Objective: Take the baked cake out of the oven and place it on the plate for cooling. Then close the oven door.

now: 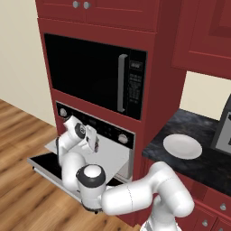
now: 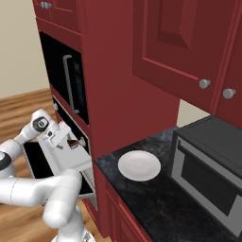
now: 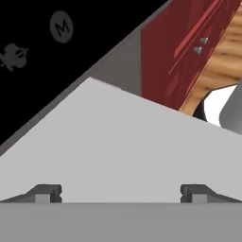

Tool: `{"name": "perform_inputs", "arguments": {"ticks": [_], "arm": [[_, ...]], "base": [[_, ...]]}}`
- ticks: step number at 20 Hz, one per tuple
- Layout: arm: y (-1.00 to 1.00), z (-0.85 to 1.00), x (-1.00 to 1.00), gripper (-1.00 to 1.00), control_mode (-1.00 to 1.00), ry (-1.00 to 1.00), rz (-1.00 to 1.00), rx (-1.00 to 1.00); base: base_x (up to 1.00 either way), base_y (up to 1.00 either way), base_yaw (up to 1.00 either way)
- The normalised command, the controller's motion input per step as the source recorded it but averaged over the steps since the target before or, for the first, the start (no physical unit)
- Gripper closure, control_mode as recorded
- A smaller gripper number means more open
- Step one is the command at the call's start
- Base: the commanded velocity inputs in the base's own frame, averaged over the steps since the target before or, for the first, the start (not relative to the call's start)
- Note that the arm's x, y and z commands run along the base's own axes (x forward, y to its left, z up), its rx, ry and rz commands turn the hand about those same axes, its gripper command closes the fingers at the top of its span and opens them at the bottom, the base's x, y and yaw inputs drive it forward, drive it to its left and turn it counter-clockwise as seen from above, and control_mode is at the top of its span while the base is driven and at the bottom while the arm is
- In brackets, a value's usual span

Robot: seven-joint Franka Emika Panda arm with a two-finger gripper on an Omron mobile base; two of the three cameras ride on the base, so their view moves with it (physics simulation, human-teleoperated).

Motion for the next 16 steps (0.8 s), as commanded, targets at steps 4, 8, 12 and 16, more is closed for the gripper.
{"name": "perform_inputs", "arguments": {"ticks": [4, 8, 12, 16], "arm": [[0.00, -0.42, 0.15, -1.00, -1.00, 0.00, 0.06, 0.00], [0.00, -0.26, 0.16, -1.00, -1.00, 0.00, 0.06, 0.00], [0.00, -0.02, 0.08, -1.00, -1.00, 0.00, 0.07, 0.00], [0.00, 0.00, 0.00, -1.00, -1.00, 0.00, 0.07, 0.00]], "base": [[0.00, 0.00, 0.00], [0.00, 0.00, 0.00], [0.00, 0.00, 0.00], [0.00, 0.00, 0.00]]}}
